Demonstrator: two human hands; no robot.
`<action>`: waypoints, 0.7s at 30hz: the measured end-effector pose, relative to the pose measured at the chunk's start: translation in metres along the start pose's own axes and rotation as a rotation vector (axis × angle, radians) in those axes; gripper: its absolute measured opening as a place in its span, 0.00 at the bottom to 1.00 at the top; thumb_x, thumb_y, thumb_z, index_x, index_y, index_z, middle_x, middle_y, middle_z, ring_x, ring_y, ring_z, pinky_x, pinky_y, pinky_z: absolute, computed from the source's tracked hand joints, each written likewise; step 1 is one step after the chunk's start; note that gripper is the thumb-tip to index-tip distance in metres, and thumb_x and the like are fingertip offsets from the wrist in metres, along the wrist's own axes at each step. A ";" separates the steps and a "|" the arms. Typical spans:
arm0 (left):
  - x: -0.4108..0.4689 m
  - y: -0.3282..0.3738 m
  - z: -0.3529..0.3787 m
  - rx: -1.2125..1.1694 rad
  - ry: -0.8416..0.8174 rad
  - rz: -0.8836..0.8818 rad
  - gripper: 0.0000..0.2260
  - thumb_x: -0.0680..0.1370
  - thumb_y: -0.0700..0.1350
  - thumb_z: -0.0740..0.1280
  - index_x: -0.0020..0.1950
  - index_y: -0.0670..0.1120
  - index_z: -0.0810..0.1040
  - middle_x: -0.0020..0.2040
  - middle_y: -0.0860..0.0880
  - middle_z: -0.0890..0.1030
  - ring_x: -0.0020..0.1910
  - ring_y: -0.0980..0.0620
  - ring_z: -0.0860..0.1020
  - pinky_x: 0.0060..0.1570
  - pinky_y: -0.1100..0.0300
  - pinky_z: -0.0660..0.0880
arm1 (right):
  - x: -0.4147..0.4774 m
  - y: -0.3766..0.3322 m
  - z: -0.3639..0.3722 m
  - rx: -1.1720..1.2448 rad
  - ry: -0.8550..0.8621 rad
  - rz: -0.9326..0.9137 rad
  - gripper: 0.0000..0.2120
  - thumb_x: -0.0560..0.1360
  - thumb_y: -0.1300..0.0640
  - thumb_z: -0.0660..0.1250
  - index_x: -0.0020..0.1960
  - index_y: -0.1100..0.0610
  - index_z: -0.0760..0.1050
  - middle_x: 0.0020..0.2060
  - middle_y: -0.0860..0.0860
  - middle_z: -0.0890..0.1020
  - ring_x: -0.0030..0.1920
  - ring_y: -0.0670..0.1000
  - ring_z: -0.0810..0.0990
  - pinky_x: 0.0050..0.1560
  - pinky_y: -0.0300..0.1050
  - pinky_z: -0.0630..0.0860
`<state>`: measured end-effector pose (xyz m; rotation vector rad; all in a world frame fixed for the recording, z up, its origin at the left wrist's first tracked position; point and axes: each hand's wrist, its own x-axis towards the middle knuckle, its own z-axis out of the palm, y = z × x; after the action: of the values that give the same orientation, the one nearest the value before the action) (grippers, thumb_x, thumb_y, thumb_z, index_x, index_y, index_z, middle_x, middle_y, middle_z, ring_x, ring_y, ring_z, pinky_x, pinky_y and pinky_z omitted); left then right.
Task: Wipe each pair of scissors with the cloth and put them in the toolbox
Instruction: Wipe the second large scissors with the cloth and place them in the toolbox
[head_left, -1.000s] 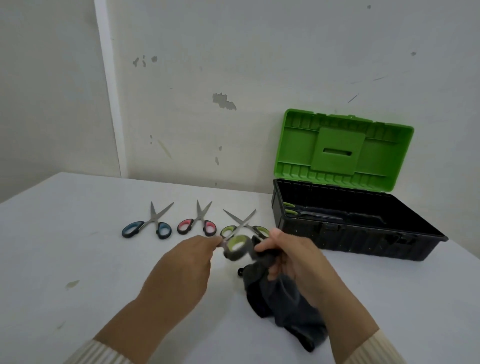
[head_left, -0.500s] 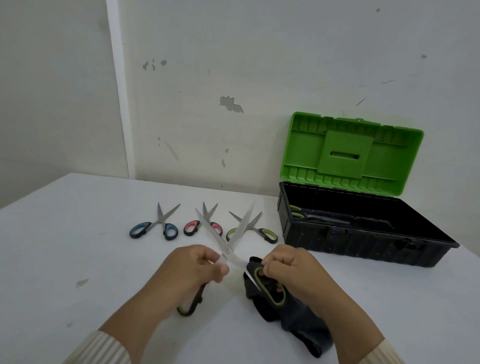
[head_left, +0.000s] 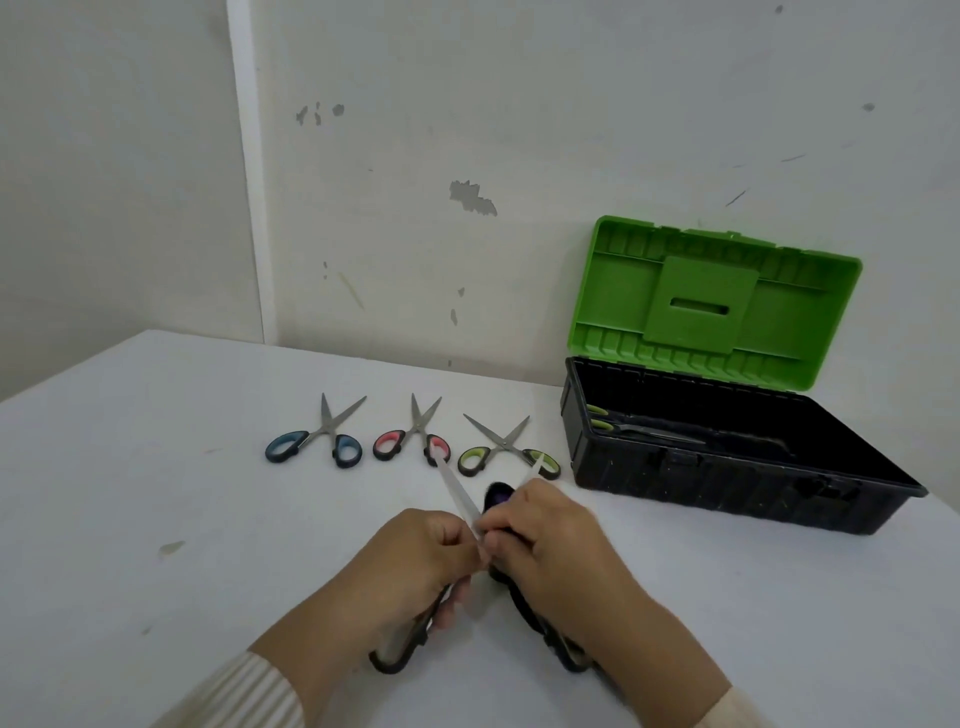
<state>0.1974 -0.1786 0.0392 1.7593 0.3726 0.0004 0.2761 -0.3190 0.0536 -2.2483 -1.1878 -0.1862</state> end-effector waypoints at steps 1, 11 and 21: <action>0.001 0.000 0.002 0.020 0.015 0.020 0.15 0.75 0.46 0.69 0.29 0.45 0.73 0.25 0.47 0.76 0.19 0.51 0.70 0.23 0.63 0.66 | 0.003 0.000 0.002 0.009 -0.003 0.025 0.07 0.75 0.56 0.64 0.48 0.51 0.80 0.42 0.47 0.73 0.44 0.46 0.74 0.45 0.33 0.70; 0.002 -0.001 0.004 0.172 0.074 0.095 0.16 0.76 0.47 0.67 0.29 0.44 0.74 0.25 0.48 0.77 0.20 0.52 0.72 0.25 0.64 0.68 | 0.008 0.004 0.001 0.133 0.167 0.142 0.07 0.74 0.56 0.64 0.47 0.52 0.81 0.41 0.46 0.76 0.42 0.44 0.74 0.41 0.27 0.67; 0.000 -0.001 0.007 0.241 -0.003 0.073 0.15 0.76 0.48 0.67 0.35 0.39 0.76 0.26 0.49 0.76 0.19 0.55 0.72 0.26 0.66 0.69 | 0.013 0.034 -0.011 0.046 0.332 0.280 0.06 0.74 0.59 0.65 0.47 0.54 0.81 0.43 0.50 0.77 0.39 0.43 0.74 0.44 0.20 0.66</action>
<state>0.1988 -0.1847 0.0362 2.0099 0.3158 0.0060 0.3120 -0.3300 0.0529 -2.2074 -0.6905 -0.3981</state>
